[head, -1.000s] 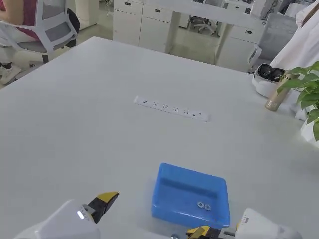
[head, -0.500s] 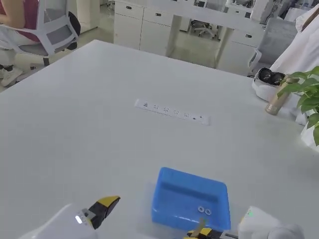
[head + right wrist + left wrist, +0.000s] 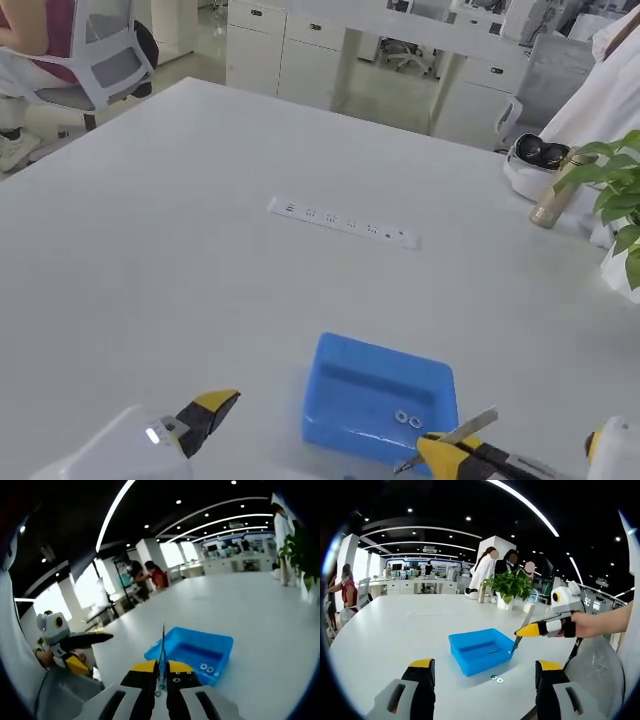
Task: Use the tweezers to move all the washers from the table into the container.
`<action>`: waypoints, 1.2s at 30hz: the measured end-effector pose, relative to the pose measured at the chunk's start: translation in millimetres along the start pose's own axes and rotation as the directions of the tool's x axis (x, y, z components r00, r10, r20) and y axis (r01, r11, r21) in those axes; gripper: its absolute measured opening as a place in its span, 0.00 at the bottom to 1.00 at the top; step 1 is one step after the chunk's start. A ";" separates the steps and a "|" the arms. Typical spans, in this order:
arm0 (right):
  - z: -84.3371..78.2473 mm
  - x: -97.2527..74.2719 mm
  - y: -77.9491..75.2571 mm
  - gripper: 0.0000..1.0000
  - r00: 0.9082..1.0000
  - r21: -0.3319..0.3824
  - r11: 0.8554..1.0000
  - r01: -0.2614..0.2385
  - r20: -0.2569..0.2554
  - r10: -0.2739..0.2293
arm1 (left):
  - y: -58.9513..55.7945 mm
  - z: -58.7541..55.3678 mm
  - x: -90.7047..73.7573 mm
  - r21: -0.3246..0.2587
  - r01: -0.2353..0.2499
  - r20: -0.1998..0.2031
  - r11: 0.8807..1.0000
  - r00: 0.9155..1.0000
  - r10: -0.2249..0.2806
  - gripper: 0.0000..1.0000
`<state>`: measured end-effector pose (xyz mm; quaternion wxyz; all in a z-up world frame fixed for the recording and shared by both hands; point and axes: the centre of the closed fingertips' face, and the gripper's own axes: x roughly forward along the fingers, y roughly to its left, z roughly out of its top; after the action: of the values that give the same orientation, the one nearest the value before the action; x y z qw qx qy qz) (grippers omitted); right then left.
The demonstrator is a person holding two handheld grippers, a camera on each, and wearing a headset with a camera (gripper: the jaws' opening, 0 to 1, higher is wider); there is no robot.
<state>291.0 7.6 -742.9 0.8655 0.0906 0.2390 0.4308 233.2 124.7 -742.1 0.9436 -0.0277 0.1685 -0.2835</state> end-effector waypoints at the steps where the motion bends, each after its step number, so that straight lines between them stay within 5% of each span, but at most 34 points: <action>1: 4.0 -0.5 -2.0 0.03 1.000 0.005 1.000 0.000 0.009 0.000 | 0.2 0.0 -0.1 0.000 -0.001 0.000 1.000 1.000 0.001 0.84; 11: 28.4 25.0 -26.6 0.03 1.000 0.021 0.999 0.031 0.005 -0.031 | 2.4 0.9 -1.0 -0.005 -0.011 0.007 1.000 1.000 0.011 0.84; 15: 23.4 41.0 -39.3 0.03 0.998 -0.008 0.999 0.049 -0.042 -0.050 | 2.9 1.6 -1.4 -0.008 -0.013 0.011 1.000 1.000 0.013 0.84; 18: 18.2 54.8 -49.2 0.03 0.995 -0.109 0.992 0.064 -0.067 -0.071 | 3.3 0.8 -1.4 -0.009 -0.015 0.006 1.000 1.000 0.015 0.83; 27: -7.6 81.9 -65.0 0.03 0.983 -0.105 0.992 0.069 -0.160 -0.086 | 3.9 1.1 -1.4 -0.010 -0.018 0.009 1.000 1.000 0.018 0.83; 29: -12.9 84.5 -64.5 0.03 0.979 -0.124 0.989 0.079 -0.180 -0.100 | 0.8 5.7 -1.6 -0.026 -0.002 0.034 1.000 0.999 0.003 0.85; 32: -18.1 86.8 -66.1 0.03 0.976 -0.120 0.989 0.086 -0.190 -0.107 | -5.2 26.5 -5.1 -0.070 0.037 0.151 0.997 0.988 -0.026 0.89; 36: -22.1 86.7 -67.8 0.03 0.974 -0.123 0.989 0.087 -0.199 -0.111 | 0.5 28.7 -6.8 -0.077 0.005 0.164 0.997 0.986 0.008 0.93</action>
<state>372.4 33.4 -815.8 0.8603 -0.0157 0.3066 0.4070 237.7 127.6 -713.1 0.9528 -0.0874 0.1012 -0.2726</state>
